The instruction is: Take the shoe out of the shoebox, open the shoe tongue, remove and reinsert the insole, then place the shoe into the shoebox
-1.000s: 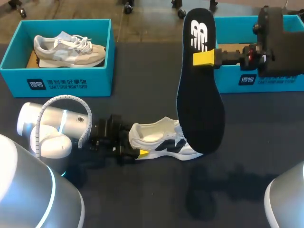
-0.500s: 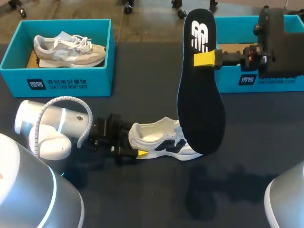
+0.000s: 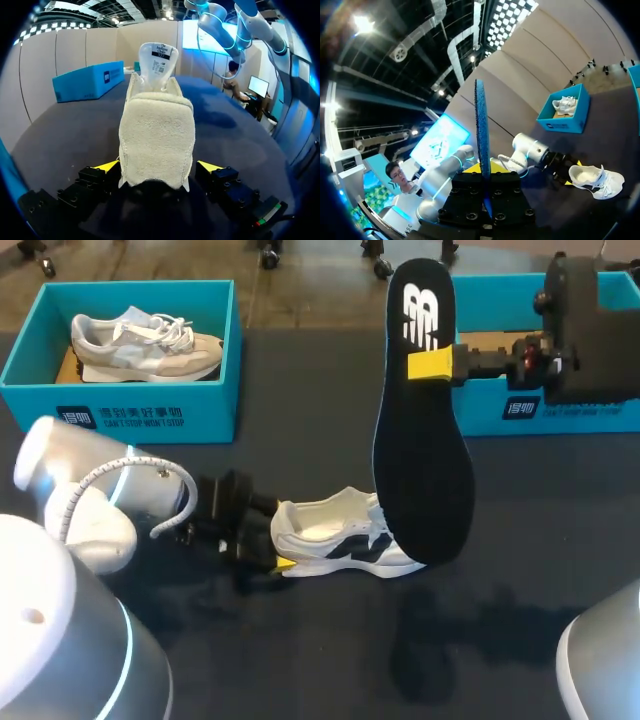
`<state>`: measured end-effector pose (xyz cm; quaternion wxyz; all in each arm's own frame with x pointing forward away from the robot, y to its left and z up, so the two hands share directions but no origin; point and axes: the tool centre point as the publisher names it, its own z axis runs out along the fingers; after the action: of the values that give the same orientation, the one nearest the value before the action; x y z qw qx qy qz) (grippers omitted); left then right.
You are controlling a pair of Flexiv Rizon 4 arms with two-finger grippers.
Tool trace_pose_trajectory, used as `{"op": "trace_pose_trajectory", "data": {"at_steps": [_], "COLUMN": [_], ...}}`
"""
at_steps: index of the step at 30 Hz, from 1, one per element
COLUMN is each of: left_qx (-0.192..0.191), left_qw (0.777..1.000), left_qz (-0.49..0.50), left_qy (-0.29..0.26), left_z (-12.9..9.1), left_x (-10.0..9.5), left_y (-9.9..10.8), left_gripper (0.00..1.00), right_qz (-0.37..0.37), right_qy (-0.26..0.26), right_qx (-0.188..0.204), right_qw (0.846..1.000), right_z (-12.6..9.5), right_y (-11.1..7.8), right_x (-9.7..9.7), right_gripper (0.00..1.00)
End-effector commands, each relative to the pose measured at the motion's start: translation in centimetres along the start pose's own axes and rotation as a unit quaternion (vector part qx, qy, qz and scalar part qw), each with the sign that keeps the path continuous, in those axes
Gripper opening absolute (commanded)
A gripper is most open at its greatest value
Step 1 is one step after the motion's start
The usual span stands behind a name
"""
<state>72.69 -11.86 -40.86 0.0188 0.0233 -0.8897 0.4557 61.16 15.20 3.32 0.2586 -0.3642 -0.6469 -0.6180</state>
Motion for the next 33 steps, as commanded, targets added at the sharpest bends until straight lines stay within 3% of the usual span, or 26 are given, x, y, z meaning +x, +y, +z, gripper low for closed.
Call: {"op": "trace_pose_trajectory", "data": {"at_steps": [1,9,26,32,33], "left_qx": [-0.073,-0.155,-0.15,-0.189,-0.211], "left_qw": [0.997,0.987,0.988,0.981,0.977], "left_qz": [-0.002,-0.032,-0.032,-0.038,-0.04], "left_qy": [0.005,-0.001,0.002,0.007,0.004], "left_z": [-0.9,-1.8,-2.1,-2.9,-3.1], "left_x": [0.0,0.5,0.4,1.0,1.1], "left_y": [-0.5,-0.7,-1.0,-2.4,-2.6], "left_gripper": [1.0,1.0,1.0,1.0,1.0], "right_qz": [0.001,0.001,0.001,0.001,0.001], "right_qy": [-0.001,-0.001,-0.001,-0.001,-0.001], "right_qx": [0.0,0.0,0.0,0.0,0.0], "right_qw": [1.0,1.0,1.0,1.0,1.0], "right_z": [0.3,0.3,0.3,0.3,0.3], "right_y": [0.1,0.1,0.1,0.1,0.1], "right_x": [0.0,0.0,0.0,0.0,0.0], "right_gripper": [0.0,0.0,0.0,0.0,0.0]}}
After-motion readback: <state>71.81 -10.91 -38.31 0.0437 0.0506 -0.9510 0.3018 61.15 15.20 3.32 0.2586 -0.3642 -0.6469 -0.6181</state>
